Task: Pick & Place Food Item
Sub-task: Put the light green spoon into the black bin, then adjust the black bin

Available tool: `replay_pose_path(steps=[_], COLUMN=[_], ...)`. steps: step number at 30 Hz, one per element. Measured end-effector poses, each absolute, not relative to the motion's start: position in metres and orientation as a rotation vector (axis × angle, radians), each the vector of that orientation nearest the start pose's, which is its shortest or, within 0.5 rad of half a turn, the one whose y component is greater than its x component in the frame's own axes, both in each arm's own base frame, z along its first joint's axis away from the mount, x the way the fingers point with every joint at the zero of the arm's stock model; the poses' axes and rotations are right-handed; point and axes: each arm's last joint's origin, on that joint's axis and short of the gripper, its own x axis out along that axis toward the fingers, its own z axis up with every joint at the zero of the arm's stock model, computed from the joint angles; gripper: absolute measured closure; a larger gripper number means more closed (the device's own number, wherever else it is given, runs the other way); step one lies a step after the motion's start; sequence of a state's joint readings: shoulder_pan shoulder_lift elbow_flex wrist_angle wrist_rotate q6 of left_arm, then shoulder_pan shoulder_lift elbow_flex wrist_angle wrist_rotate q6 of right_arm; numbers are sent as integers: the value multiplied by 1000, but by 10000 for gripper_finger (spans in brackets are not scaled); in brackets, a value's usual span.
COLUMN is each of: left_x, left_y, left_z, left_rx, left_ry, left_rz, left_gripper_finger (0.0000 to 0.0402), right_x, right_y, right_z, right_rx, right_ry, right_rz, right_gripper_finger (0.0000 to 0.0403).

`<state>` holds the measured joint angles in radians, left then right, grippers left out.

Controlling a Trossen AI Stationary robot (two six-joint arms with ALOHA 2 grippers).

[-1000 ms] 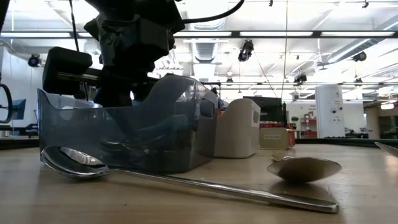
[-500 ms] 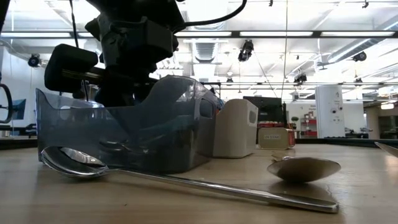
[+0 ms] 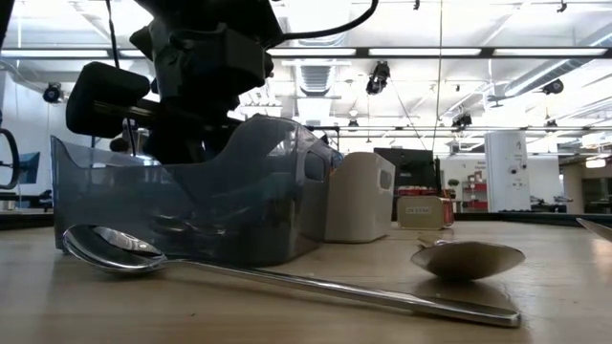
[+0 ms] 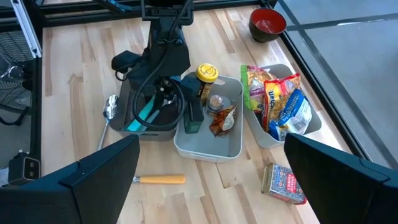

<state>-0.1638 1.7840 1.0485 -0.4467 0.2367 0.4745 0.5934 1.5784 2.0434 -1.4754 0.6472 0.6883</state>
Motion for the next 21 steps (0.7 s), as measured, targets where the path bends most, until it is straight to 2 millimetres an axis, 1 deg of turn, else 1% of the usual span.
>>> replay_pose_path(steps=[2,5,14,17,21], left_x=[328,327,325,325,325], left_y=[-61,-61,-61,-60,-60], left_z=[154,157,159,169,193], left_rx=[357,343,336,340,330], left_ry=[1081,1082,1089,1077,1038], left_rz=[-619,-608,-603,-597,-563], left_gripper_finger=[328,300,192,161,128], right_x=[227,227,227,227,227], right_y=[132,132,132,132,132], right_z=[454,454,454,454,454], right_rx=[62,62,56,56,56], right_ry=[746,746,747,747,747], right_rz=[-319,-319,-316,-316,-316], right_gripper_finger=[4,4,4,4,4])
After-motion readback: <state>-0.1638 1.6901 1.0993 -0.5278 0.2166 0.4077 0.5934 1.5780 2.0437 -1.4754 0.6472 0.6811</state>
